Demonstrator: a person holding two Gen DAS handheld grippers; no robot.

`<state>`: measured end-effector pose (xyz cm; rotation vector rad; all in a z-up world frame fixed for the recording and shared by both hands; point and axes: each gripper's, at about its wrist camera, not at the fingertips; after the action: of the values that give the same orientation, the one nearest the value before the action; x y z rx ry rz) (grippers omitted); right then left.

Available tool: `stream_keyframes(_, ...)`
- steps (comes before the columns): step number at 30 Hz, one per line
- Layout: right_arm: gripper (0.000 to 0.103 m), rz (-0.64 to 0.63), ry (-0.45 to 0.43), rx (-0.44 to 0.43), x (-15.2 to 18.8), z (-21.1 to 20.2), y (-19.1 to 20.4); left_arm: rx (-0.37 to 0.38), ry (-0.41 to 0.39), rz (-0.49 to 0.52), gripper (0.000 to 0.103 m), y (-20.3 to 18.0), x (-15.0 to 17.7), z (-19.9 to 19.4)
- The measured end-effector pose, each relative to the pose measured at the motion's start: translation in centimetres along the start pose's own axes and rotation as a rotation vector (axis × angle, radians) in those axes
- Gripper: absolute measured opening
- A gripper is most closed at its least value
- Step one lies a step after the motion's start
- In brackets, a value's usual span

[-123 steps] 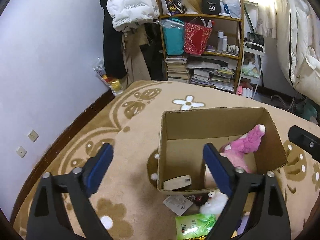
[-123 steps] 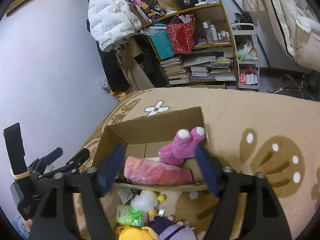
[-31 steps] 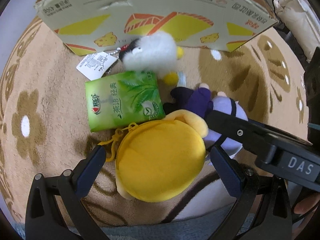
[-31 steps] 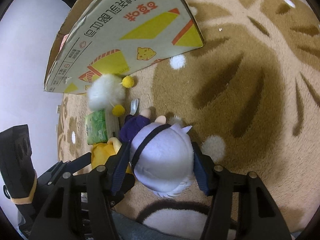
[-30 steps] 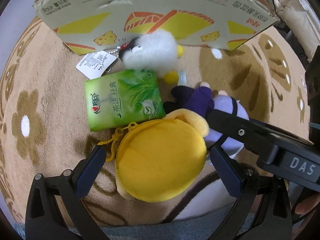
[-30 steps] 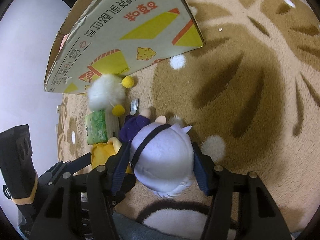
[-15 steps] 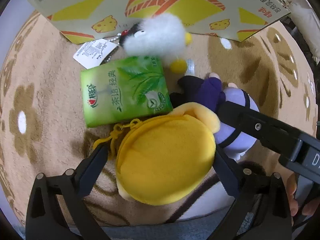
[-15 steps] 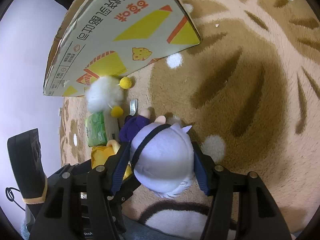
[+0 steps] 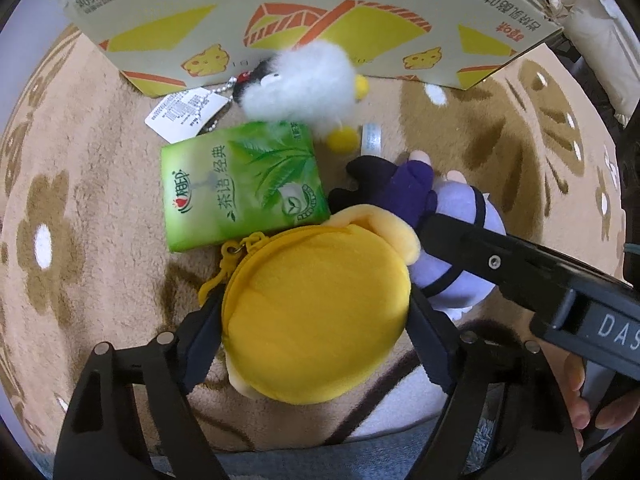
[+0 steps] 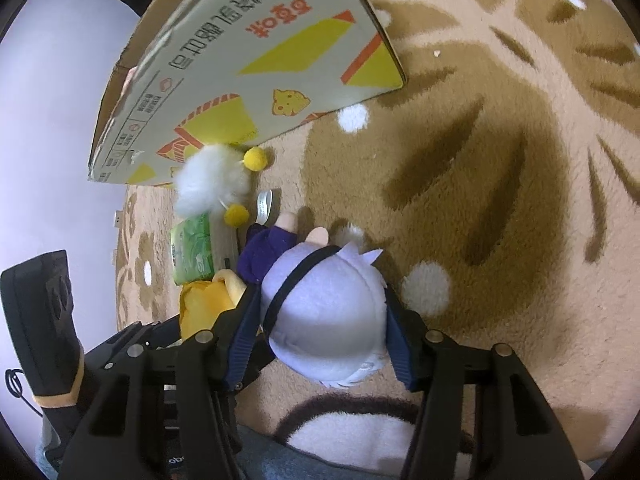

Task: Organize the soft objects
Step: 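Lift the doll and yellow plush up over the box with both tools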

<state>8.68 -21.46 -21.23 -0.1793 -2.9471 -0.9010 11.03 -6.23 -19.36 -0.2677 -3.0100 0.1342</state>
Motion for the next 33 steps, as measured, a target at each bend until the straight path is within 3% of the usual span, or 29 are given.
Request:
stream_keyframes(3,0.059,-0.023,-0.06,0.036,0.4,-0.9,0.7,-0.04,-0.031,-0.02,0.083,0.5,0.6,-0.9)
stream_keyframes(7,0.059,-0.033,-0.133,0.021,0.9,-2.2,0.9,-0.043,-0.068,-0.075,0.083,1.5,1.1,-1.9)
stream_keyframes(16,0.059,-0.032,-0.209,0.007,1.3,-3.9,0.7,-0.056,-0.168,-0.116,0.083,2.1,2.9,-4.2)
stream_keyframes(20,0.059,-0.075,-0.26,0.051,1.9,-4.9,1.8,-0.078,-0.235,-0.119,0.083,1.8,4.4,-6.1)
stream_keyframes(24,0.059,-0.109,-0.371,0.119,2.9,-6.7,2.8,-0.089,-0.308,-0.129,0.083,2.1,4.8,-7.5)
stream_keyframes(33,0.059,-0.112,-0.542,0.089,5.0,-10.5,2.6,-0.137,-0.526,-0.187,0.083,2.6,7.4,-11.6)
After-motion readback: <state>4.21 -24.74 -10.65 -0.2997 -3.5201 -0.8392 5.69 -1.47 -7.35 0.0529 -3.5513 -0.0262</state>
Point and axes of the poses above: each gripper's, at about its wrist camera, not at the fingertips, and z roughly the way its jaws point, y to its left, x to its underside, and after that the axes turned 12 degrees about y, right-handed
